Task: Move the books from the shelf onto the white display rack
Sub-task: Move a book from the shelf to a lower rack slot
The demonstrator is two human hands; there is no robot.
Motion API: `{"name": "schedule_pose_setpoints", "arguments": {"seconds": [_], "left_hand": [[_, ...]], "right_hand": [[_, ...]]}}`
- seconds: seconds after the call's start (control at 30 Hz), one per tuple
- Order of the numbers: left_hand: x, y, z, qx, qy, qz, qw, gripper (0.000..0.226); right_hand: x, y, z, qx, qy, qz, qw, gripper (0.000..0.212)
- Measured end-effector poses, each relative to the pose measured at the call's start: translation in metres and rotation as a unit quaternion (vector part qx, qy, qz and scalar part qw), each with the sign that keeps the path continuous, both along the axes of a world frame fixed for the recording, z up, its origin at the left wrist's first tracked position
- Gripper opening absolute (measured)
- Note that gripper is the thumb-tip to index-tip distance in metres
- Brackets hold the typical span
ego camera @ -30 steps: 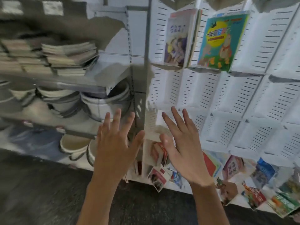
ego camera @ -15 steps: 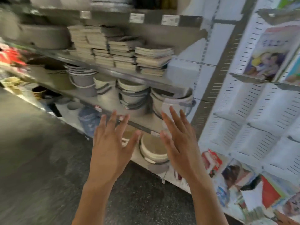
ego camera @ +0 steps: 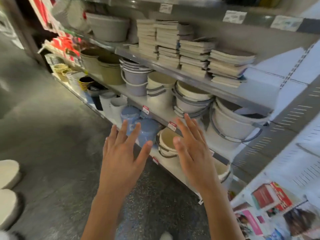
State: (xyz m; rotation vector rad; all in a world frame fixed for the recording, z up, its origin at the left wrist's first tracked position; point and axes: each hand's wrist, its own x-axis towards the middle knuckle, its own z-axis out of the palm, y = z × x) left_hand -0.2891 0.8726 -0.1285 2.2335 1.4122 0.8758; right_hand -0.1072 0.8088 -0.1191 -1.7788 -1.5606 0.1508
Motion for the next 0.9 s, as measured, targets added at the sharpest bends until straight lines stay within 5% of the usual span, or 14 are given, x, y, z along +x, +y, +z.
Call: {"name": "schedule_pose_setpoints", "arguments": {"seconds": [0.6, 0.9], "left_hand": [[-0.024, 0.299, 0.027, 0.019, 0.028, 0.097, 0.995, 0.079], [-0.031, 0.416, 0.017, 0.013, 0.025, 0.081, 0.996, 0.080]], "right_hand": [[-0.016, 0.340, 0.008, 0.019, 0.082, 0.094, 0.992, 0.067], [-0.027, 0.457, 0.005, 0.025, 0.060, 0.112, 0.992, 0.048]]}}
